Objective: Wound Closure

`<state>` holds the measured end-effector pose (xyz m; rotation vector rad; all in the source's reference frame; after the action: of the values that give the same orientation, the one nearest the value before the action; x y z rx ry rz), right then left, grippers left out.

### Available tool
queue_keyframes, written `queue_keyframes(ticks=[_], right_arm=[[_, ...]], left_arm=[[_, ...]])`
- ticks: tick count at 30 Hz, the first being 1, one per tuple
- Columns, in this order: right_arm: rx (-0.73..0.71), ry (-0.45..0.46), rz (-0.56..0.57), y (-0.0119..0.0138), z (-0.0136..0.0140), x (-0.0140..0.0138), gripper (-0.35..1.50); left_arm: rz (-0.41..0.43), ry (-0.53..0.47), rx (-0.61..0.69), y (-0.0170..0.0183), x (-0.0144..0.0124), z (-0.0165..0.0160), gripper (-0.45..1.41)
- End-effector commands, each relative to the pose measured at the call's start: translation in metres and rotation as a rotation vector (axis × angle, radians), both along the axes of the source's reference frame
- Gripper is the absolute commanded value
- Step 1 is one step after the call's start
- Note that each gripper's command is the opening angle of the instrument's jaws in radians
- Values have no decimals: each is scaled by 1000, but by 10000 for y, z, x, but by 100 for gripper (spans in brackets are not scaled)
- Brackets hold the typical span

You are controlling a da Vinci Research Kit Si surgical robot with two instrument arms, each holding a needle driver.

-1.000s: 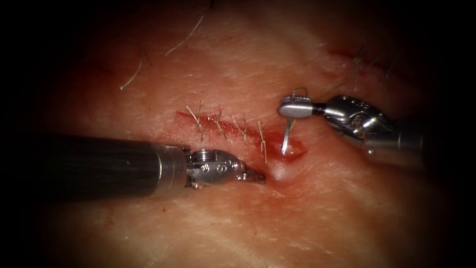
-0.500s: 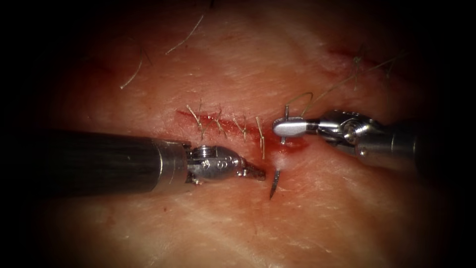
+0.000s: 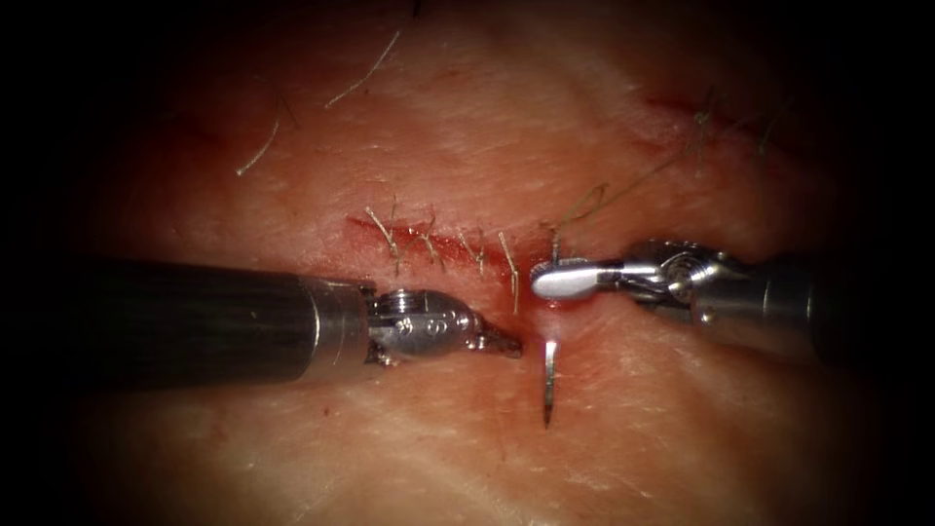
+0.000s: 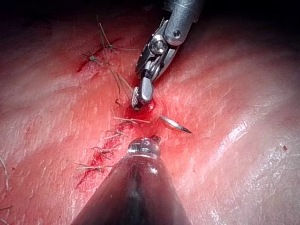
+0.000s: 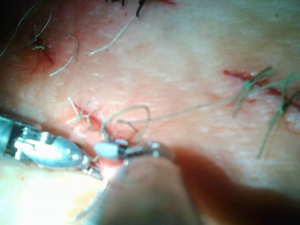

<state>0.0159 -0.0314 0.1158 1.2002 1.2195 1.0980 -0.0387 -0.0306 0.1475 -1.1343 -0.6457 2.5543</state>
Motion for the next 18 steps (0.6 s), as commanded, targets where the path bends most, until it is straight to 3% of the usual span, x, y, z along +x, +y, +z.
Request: queue_keyframes(ticks=[1, 2, 3, 4, 5, 15, 18], right_arm=[[-38, -12, 14, 1, 7, 7, 109], [-73, -20, 26, 3, 8, 6, 116], [-222, -30, 49, 6, 10, 1, 116], [-222, -30, 49, 6, 10, 1, 116], [-379, -35, 32, 5, 13, -4, 114], [-458, -105, -63, -5, 26, -29, 116], [-472, -137, -82, -3, 26, -40, 125]], left_arm=[[13, -8, -12, -3, -4, 3, -45], [20, -12, -20, -3, -3, 1, -45], [36, -18, -35, -1, -2, -2, -45], [36, -18, -35, -1, -2, -2, -45], [42, -25, -44, -1, -1, -3, -45], [64, -64, -92, -7, 8, -2, -45], [81, -86, -126, -10, 8, -4, -28]])
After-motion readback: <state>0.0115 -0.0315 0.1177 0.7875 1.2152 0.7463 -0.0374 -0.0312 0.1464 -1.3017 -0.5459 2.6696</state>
